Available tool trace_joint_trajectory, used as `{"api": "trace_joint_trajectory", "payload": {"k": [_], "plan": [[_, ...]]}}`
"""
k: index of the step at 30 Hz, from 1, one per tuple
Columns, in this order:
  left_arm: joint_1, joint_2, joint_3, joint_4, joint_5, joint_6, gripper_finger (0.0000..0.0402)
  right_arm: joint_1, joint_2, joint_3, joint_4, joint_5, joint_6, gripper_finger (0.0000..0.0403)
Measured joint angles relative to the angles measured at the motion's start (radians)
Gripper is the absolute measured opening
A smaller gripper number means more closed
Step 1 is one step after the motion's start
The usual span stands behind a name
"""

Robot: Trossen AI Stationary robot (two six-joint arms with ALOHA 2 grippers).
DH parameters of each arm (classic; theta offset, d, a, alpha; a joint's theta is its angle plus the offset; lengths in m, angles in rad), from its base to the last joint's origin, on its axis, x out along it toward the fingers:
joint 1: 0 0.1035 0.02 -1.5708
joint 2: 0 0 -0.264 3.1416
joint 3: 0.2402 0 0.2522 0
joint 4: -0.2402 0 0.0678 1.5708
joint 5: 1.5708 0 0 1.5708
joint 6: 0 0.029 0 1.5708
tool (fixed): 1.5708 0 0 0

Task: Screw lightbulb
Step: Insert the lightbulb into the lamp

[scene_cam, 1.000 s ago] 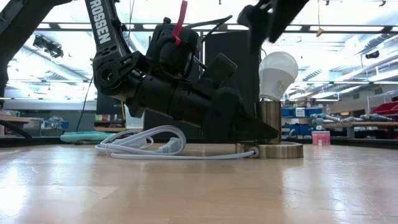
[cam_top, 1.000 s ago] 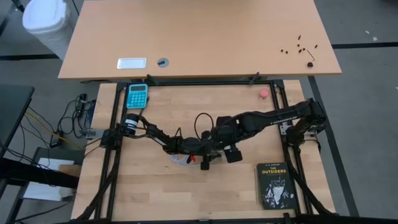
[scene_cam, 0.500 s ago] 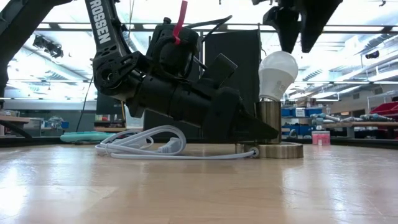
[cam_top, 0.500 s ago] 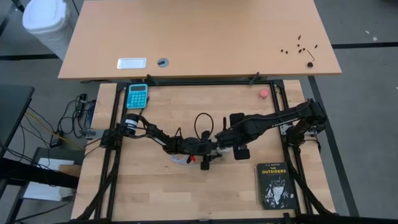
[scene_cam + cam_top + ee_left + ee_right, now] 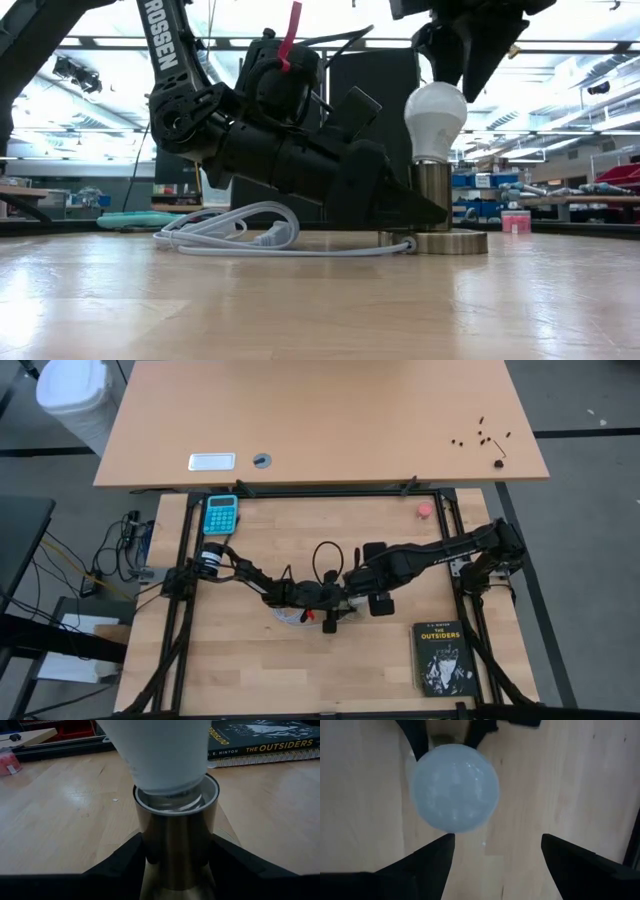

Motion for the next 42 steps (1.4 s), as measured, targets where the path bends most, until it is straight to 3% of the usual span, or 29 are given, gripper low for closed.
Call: {"api": "trace_joint_trajectory", "payload": {"k": [17,32,42], "plan": [[0.000,0.000,0.000,0.000,0.000,-0.001,0.0195,0.009,0.000,0.000,0.049,-0.036,-0.001,0.0310],[0.000,0.000,0.000,0.000,0.000,-0.002,0.0195,0.016,0.003,-0.001,-0.009,-0.037,-0.033,0.0311],[0.000,0.000,0.000,0.000,0.000,-0.003,0.0195,0.007,0.003,-0.013,0.090,-0.113,-0.085,0.0361]]}}
